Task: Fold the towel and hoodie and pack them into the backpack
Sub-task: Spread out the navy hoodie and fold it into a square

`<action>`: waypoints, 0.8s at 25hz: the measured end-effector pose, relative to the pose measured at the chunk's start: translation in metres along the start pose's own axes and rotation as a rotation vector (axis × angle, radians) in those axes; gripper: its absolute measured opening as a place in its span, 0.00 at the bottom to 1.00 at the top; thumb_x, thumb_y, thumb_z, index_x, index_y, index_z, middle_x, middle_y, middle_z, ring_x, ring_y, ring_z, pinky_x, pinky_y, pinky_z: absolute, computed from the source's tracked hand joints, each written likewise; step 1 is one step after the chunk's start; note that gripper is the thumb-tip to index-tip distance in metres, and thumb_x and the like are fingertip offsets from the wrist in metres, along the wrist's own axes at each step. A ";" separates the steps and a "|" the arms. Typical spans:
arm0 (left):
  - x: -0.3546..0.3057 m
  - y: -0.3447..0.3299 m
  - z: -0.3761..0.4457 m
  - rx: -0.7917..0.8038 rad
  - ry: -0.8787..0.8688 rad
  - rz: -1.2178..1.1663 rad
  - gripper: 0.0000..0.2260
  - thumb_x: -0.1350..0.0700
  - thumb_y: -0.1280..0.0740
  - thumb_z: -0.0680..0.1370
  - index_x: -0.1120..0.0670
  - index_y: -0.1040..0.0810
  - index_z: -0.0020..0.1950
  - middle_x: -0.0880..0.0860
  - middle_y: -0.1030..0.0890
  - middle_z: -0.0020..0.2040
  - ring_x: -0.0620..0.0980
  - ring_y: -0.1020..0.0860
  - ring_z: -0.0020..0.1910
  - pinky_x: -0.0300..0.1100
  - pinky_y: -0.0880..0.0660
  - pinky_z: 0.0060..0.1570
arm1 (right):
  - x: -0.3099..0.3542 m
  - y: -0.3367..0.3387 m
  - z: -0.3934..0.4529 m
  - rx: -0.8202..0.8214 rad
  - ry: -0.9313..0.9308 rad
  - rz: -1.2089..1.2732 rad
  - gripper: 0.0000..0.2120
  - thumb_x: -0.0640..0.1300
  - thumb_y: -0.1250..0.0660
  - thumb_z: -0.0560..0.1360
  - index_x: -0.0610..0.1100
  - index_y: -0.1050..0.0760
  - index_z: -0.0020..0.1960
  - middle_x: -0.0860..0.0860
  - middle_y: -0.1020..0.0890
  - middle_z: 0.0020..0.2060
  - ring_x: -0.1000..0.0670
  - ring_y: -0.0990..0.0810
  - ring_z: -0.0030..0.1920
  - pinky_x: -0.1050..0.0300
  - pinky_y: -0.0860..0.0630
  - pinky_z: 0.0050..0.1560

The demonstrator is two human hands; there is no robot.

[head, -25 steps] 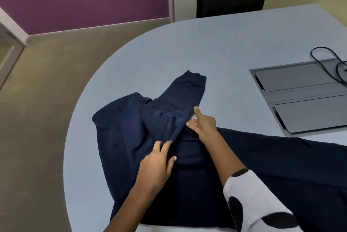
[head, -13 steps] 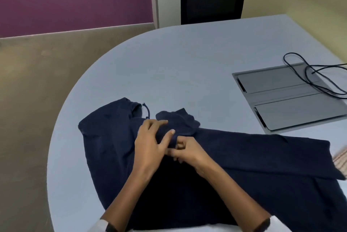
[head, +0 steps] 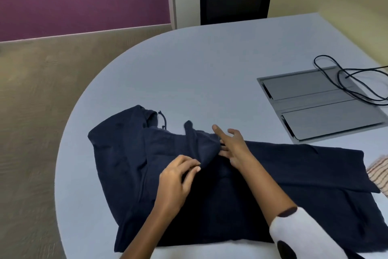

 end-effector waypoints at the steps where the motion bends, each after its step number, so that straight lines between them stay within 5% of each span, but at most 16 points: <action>1: -0.004 -0.001 -0.005 0.035 -0.041 -0.021 0.08 0.50 0.34 0.77 0.51 0.18 0.48 0.41 0.21 0.44 0.40 0.22 0.42 0.34 0.25 0.42 | 0.003 0.001 0.003 0.078 -0.064 0.171 0.29 0.42 0.24 0.70 0.39 0.33 0.66 0.38 0.24 0.60 0.46 0.20 0.50 0.54 0.19 0.40; 4: -0.004 -0.005 -0.019 0.158 -0.080 0.006 0.11 0.43 0.37 0.76 0.46 0.18 0.49 0.40 0.23 0.46 0.40 0.22 0.43 0.41 0.23 0.44 | 0.021 0.020 -0.026 0.141 -0.072 0.303 0.16 0.30 0.26 0.64 0.32 0.23 0.51 0.35 0.20 0.53 0.43 0.18 0.45 0.50 0.18 0.48; 8: 0.003 0.002 -0.009 0.137 -0.072 0.110 0.14 0.42 0.41 0.77 0.46 0.20 0.54 0.42 0.24 0.52 0.42 0.25 0.50 0.47 0.26 0.51 | 0.045 0.080 -0.075 0.159 0.042 0.145 0.15 0.34 0.28 0.64 0.35 0.20 0.51 0.42 0.15 0.44 0.47 0.15 0.41 0.54 0.18 0.39; 11: 0.025 0.016 0.028 0.058 -0.119 0.480 0.21 0.43 0.47 0.78 0.49 0.26 0.66 0.48 0.26 0.66 0.53 0.27 0.58 0.51 0.28 0.51 | 0.051 0.129 -0.098 0.105 0.119 0.062 0.21 0.41 0.20 0.58 0.38 0.18 0.49 0.45 0.14 0.43 0.50 0.15 0.41 0.59 0.19 0.34; 14: 0.051 0.036 0.072 0.266 -0.016 0.766 0.28 0.36 0.52 0.78 0.47 0.40 0.76 0.47 0.37 0.75 0.55 0.35 0.66 0.53 0.36 0.56 | 0.042 0.166 -0.110 0.053 0.131 0.018 0.29 0.46 0.15 0.43 0.41 0.15 0.42 0.43 0.14 0.45 0.50 0.15 0.42 0.60 0.20 0.34; 17: 0.067 0.051 0.099 0.425 0.266 0.617 0.28 0.34 0.49 0.77 0.44 0.40 0.75 0.48 0.29 0.69 0.55 0.38 0.66 0.56 0.42 0.62 | 0.034 0.192 -0.123 0.047 0.080 -0.011 0.22 0.43 0.19 0.51 0.40 0.15 0.45 0.41 0.15 0.48 0.48 0.15 0.43 0.59 0.19 0.36; 20: 0.076 0.060 0.105 0.481 0.333 0.567 0.21 0.40 0.48 0.80 0.42 0.34 0.72 0.49 0.25 0.62 0.56 0.37 0.64 0.55 0.40 0.62 | 0.035 0.210 -0.142 -0.036 0.034 0.071 0.08 0.39 0.29 0.65 0.41 0.15 0.43 0.41 0.15 0.45 0.49 0.15 0.39 0.59 0.18 0.37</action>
Point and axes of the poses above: each hand's wrist, its own z-axis towards the middle knuckle, its own y-axis out of the back of the hand, x = y × z, the point moved 1 cm from there along z, towards the middle knuckle
